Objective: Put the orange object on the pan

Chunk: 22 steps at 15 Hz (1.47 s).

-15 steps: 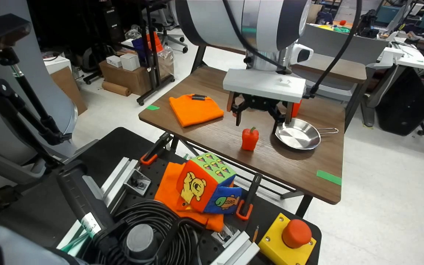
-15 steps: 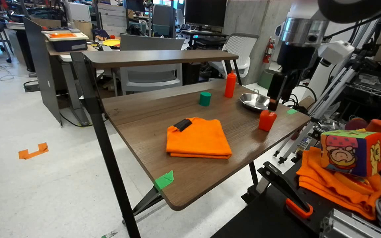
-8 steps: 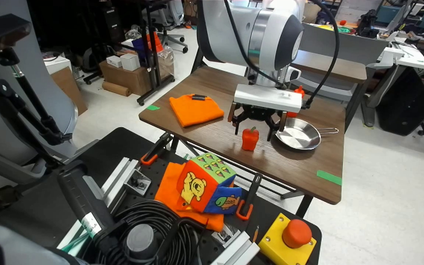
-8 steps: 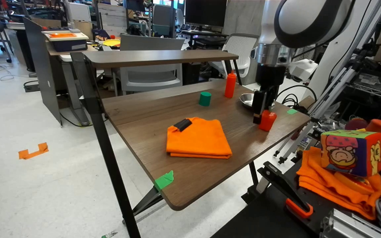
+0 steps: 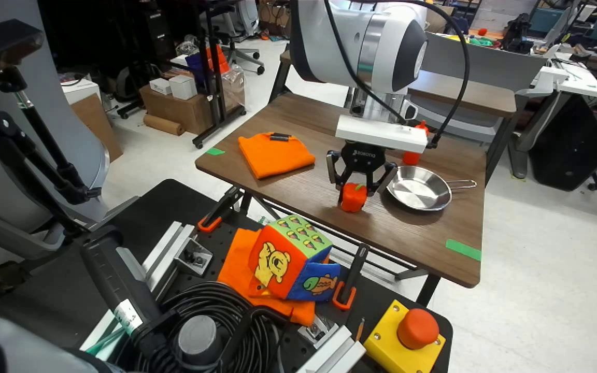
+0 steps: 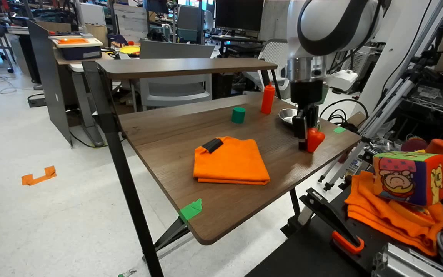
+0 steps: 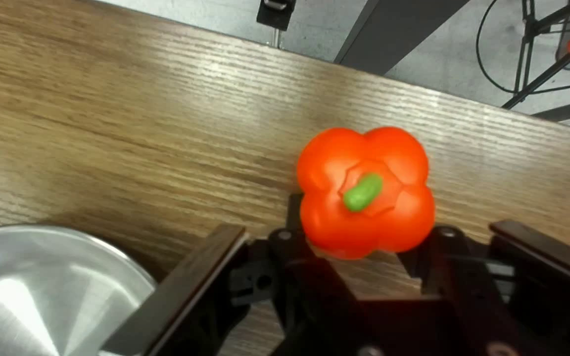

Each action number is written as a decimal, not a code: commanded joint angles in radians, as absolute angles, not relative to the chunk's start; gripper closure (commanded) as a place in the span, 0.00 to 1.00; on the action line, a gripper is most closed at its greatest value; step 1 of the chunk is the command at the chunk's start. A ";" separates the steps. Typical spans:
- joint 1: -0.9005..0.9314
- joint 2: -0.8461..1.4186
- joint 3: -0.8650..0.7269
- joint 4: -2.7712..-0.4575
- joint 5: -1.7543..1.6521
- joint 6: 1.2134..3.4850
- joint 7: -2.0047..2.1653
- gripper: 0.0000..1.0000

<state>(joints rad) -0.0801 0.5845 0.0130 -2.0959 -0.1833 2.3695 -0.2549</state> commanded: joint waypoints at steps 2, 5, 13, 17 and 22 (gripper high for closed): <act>-0.084 0.596 0.013 -2.029 -0.153 2.216 -0.272 0.82; -0.089 0.580 0.007 -2.015 -0.138 2.181 -0.263 0.82; -0.131 0.594 -0.041 -1.851 -0.100 2.132 -0.236 0.82; -0.132 0.659 -0.068 -1.715 -0.112 2.034 -0.193 0.82; -0.122 0.808 -0.083 -1.531 -0.121 1.962 -0.125 0.82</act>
